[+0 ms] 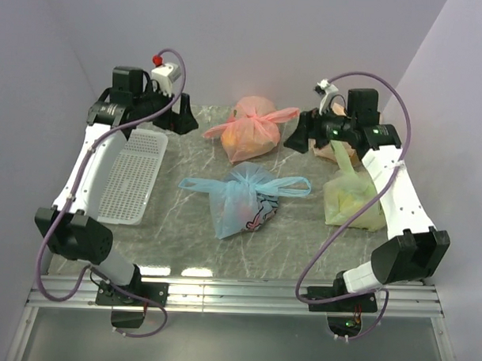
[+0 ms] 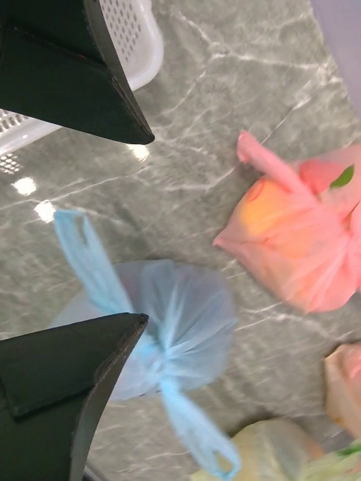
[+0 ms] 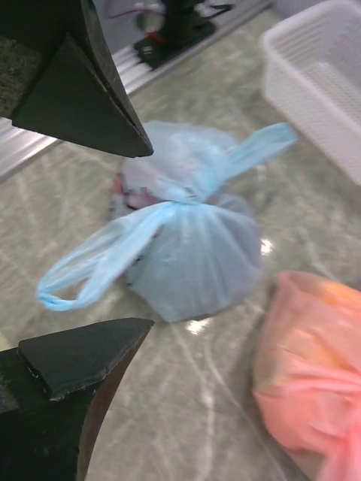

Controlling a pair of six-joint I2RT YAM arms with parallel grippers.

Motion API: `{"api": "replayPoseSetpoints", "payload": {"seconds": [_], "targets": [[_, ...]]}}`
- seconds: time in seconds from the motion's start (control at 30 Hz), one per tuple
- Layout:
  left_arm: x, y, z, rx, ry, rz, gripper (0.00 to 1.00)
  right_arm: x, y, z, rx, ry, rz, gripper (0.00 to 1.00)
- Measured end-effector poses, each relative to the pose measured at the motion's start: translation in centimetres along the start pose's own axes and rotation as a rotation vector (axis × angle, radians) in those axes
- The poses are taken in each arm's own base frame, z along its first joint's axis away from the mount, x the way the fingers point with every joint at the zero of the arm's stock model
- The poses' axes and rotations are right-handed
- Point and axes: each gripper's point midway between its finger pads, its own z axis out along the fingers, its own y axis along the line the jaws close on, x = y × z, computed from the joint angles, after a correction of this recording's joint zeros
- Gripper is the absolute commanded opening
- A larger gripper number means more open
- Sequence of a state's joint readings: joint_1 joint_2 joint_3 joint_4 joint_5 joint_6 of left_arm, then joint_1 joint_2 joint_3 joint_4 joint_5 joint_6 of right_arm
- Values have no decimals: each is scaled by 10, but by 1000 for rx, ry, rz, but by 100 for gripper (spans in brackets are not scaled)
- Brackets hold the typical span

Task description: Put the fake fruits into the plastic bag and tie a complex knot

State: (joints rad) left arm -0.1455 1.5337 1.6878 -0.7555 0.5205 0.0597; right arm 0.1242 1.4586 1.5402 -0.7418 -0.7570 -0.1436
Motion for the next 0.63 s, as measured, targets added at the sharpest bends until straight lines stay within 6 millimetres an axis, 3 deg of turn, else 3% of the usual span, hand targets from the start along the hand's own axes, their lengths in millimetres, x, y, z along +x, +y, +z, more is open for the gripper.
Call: {"api": "replayPoseSetpoints", "payload": {"seconds": [0.1, 0.23, 0.37, 0.5, 0.63], "targets": [[-12, 13, 12, -37, -16, -27, 99, -20, -5, 17, 52, -45, -2, 95], [4, 39, 46, -85, 32, -94, 99, -27, -15, 61, 100, -41, 0, 96], [41, 54, 74, -102, 110, -152, 99, -4, -30, 98, 130, 16, 59, 97], [81, 64, 85, -140, 196, -196, 99, 22, -38, 108, 155, 56, 110, 98], [96, 70, 88, -170, 223, -204, 99, 38, -36, 112, 162, 82, 133, 98]]}}
